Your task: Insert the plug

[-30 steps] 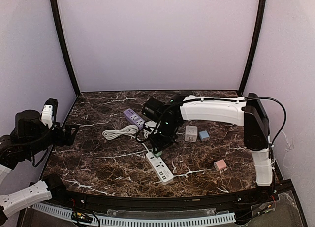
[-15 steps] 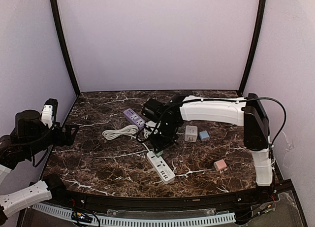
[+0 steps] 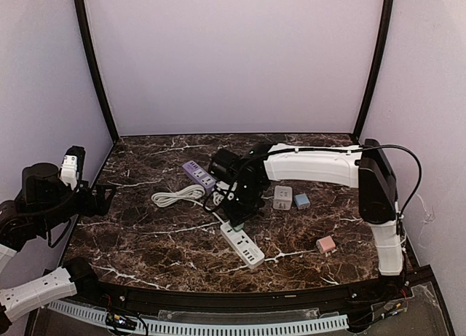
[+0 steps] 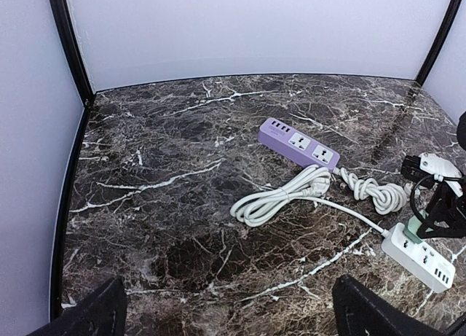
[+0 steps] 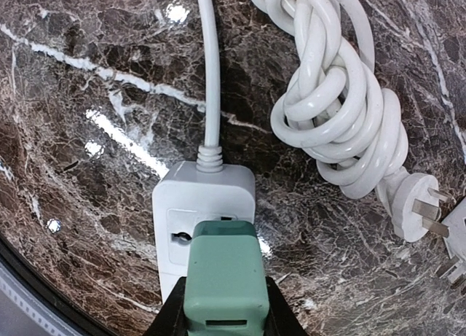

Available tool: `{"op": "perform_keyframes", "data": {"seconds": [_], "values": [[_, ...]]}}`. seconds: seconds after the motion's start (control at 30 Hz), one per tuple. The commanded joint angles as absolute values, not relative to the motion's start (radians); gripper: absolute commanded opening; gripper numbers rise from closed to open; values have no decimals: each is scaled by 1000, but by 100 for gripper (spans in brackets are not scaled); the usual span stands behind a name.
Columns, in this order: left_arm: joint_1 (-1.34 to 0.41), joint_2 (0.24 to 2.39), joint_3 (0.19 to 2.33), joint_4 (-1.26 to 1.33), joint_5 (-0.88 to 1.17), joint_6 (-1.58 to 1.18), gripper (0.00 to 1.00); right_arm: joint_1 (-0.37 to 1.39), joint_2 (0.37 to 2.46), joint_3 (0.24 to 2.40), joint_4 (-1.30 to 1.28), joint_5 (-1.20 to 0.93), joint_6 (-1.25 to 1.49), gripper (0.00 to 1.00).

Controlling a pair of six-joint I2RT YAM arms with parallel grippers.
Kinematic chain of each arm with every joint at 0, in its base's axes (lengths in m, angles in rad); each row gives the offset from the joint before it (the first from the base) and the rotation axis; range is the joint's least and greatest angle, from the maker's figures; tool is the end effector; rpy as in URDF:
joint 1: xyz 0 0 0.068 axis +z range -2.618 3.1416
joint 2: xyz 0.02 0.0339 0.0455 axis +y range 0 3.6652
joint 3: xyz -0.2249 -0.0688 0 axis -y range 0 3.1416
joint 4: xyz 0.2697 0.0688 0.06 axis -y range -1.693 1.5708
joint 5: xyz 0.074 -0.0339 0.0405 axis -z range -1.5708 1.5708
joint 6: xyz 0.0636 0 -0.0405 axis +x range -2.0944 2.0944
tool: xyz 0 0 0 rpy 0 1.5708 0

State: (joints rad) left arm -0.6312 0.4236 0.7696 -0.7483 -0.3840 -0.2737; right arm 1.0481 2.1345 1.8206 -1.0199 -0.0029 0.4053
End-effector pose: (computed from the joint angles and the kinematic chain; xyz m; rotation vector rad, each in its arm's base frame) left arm 0.1519 -0.0815 0.3018 0.0992 1.9462 -0.2208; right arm 0.2233 0.3879 0.1436 -0.9346 2.8055 0.2371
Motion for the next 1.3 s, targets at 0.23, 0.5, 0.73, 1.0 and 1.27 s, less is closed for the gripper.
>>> {"op": "perform_keyframes", "data": {"seconds": [0.23, 0.5, 0.73, 1.0, 1.27], "values": [[-625, 417, 759, -738, -390, -272, 99, 1077, 2214, 1891, -1107, 93, 433, 0], [-626, 418, 759, -738, -390, -272, 99, 1078, 2241, 1913, -1125, 98, 428, 0], [-626, 428, 761, -738, -387, -272, 99, 1080, 2279, 1924, -1136, 97, 435, 0], [-626, 428, 761, -738, -388, -272, 99, 1080, 2323, 1913, -1134, 103, 448, 0], [-626, 427, 760, -739, -391, -274, 99, 1082, 2313, 1895, -1108, 111, 468, 0]]}}
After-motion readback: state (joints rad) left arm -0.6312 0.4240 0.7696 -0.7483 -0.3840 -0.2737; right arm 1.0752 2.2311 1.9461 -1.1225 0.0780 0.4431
